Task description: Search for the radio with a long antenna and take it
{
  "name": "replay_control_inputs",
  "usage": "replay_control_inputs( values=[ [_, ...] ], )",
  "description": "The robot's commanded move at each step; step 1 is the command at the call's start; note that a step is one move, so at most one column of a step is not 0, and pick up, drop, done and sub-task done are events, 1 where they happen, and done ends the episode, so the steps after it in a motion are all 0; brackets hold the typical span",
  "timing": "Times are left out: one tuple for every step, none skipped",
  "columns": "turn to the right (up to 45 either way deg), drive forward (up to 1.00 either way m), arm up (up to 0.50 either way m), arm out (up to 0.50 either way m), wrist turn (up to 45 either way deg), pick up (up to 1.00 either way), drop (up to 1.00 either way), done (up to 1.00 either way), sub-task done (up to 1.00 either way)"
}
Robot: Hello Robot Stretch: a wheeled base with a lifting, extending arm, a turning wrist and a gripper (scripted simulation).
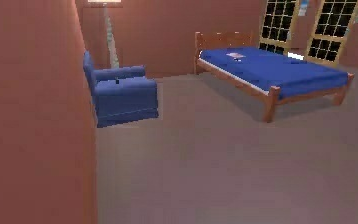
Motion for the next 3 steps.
replay_control_inputs(
  values=[
    [21.0, 0.0, 0.0, 0.0, 0.0, 0.0, 0.0, 0.0, 0.0],
    [0.0, 0.5, 0.0, 0.0, 0.0, 0.0, 0.0, 0.0, 0.0],
    [-45.0, 0.0, 0.0, 0.0, 0.0, 0.0, 0.0, 0.0, 0.0]
  ],
)
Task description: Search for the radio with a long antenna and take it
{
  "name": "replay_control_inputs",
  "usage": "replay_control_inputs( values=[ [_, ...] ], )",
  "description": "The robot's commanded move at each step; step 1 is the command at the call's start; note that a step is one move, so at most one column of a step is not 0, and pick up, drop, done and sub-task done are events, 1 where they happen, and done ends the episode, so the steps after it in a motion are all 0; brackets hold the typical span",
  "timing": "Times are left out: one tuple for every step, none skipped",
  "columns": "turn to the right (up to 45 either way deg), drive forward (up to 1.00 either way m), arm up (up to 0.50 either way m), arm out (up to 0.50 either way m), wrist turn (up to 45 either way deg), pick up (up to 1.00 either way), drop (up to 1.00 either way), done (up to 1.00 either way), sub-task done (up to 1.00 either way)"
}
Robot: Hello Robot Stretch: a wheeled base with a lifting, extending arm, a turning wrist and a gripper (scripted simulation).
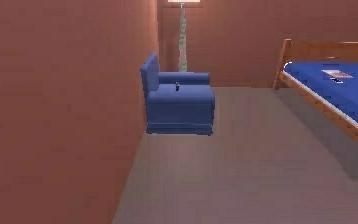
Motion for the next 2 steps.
replay_control_inputs(
  values=[
    [0.0, 1.0, 0.0, 0.0, 0.0, 0.0, 0.0, 0.0, 0.0],
    [-3.0, 0.0, 0.0, 0.0, 0.0, 0.0, 0.0, 0.0, 0.0]
  ],
)
